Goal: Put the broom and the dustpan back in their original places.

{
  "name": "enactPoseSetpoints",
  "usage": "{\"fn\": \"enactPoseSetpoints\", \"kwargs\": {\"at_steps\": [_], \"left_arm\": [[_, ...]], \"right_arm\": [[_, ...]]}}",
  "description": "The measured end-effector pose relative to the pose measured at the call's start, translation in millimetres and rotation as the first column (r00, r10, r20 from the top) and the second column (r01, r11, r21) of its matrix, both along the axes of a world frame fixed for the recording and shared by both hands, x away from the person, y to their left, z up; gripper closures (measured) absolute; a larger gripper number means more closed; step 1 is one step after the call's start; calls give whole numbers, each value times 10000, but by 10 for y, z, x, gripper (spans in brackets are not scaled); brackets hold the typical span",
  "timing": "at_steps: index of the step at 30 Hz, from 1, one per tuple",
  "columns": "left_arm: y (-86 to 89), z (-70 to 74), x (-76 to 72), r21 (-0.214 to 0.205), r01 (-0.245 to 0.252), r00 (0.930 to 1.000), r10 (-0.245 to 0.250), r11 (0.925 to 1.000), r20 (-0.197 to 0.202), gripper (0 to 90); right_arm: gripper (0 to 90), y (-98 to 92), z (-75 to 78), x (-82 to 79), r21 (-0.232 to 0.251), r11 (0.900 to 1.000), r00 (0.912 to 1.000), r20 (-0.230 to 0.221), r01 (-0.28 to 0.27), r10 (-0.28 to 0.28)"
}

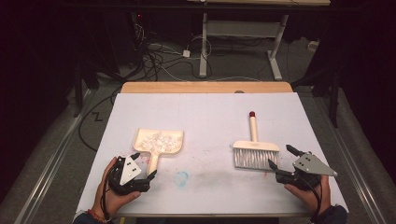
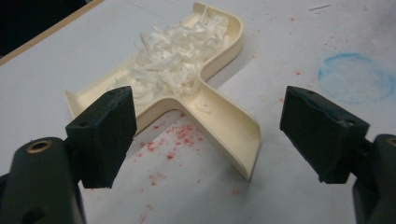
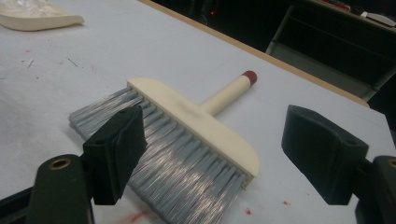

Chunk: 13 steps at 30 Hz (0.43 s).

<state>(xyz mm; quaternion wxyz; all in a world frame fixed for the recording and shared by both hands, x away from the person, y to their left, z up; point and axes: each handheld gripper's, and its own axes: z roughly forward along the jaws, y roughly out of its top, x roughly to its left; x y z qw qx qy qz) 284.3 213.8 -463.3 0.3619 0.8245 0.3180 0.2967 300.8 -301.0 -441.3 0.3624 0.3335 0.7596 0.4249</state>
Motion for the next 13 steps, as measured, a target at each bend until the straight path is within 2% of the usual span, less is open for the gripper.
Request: {"fn": "enactPoseSetpoints", "kwargs": {"at_steps": [8,10,11,13], "left_arm": [[26,12,15,26,-80,10000,80,10000,-3,177],[40,15,15,-52,-142,9999,142,9999,-28,177],[47,17,7,-198,-246,9996,242,9995,-171,177],[64,26,8,-377,-331,9994,327,9987,-116,177]], "right_arm": [[221,-15,-4,15,-186,9995,9996,38,265,-264],[219,-18,-7,18,-120,9995,9996,32,295,-294],[218,-16,-8,22,-171,9993,9994,30,342,-342],[218,-13,-10,18,-193,9992,9994,24,356,-356]]}}
